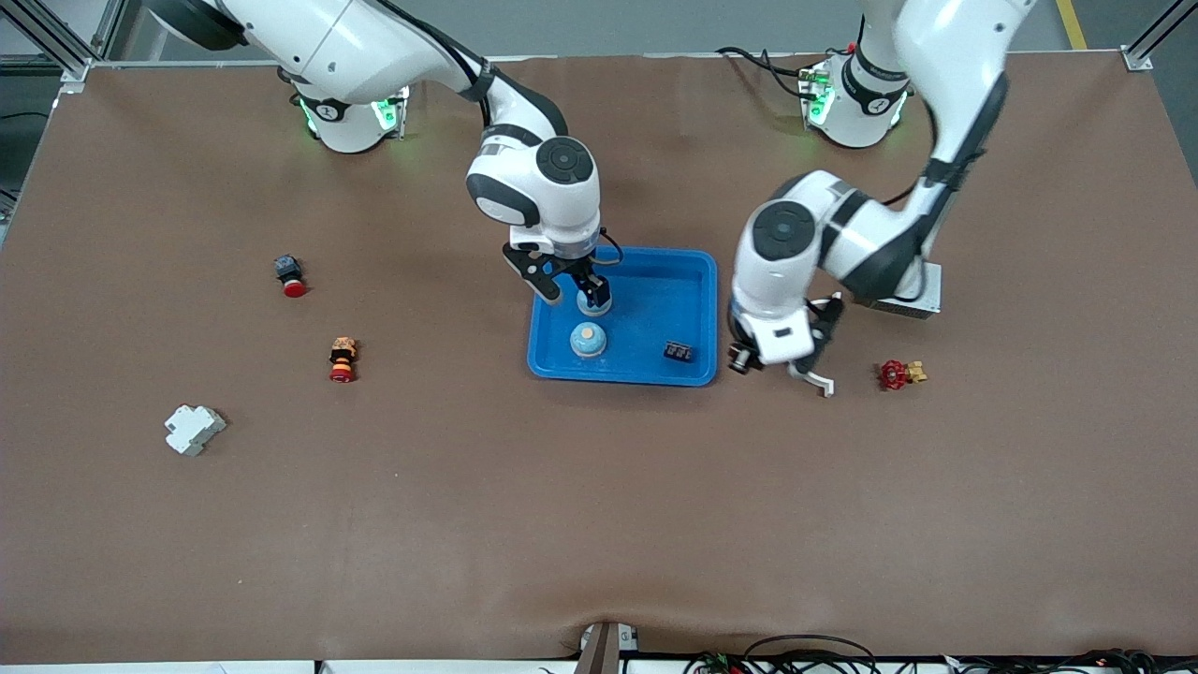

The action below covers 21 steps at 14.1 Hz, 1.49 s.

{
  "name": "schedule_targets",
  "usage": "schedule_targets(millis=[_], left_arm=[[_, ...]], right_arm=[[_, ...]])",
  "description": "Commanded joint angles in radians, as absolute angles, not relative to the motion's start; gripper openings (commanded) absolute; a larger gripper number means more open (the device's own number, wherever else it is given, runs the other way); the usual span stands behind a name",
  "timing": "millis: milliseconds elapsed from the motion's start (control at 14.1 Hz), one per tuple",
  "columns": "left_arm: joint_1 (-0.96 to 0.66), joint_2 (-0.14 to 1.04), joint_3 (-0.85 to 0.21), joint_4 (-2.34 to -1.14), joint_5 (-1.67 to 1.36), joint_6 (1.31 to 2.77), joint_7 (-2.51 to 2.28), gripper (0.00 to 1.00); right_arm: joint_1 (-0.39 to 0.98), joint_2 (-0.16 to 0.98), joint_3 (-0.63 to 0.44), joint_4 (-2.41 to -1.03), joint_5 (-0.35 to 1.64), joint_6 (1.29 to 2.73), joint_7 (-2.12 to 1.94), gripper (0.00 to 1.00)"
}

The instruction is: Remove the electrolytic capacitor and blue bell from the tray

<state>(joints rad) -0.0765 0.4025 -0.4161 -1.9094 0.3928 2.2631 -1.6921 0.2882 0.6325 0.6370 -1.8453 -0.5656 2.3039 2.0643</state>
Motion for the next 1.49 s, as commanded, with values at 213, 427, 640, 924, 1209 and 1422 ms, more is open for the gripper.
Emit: schedule_targets(millis=[213, 427, 640, 924, 1209, 1422], left_arm=[[0.15, 0.38, -0.431, -1.933, 0.387, 2.198, -1.33, 0.0], [0.199, 0.376, -0.431, -1.98, 0.393, 2.195, -1.299, 0.0], [0.212, 0.385, -0.428, -2.037, 0.396, 2.197, -1.315, 0.0], [0.23, 0.39, -0.428, -2.089, 0.399, 2.197, -1.341, 0.0], [0.216, 0.426, -0.429, -2.097, 0.4, 2.233, -1.408, 0.0], [0.218, 0.455, -0.43, -2.098, 0.4, 2.267, -1.408, 0.0]], right_arm=[[0.391, 0.713, 0.557, -1.738, -0.592, 2.298, 2.118, 1.0], [0.411, 0.732, 0.545, -1.736, -0.594, 2.299, 2.12, 1.0], [0.425, 0.739, 0.535, -1.733, -0.591, 2.299, 2.12, 1.0], [0.434, 0.752, 0.535, -1.718, -0.594, 2.299, 2.12, 1.0], [0.456, 0.758, 0.519, -1.698, -0.595, 2.301, 2.14, 0.88], [0.471, 0.758, 0.508, -1.698, -0.594, 2.316, 2.141, 0.8]])
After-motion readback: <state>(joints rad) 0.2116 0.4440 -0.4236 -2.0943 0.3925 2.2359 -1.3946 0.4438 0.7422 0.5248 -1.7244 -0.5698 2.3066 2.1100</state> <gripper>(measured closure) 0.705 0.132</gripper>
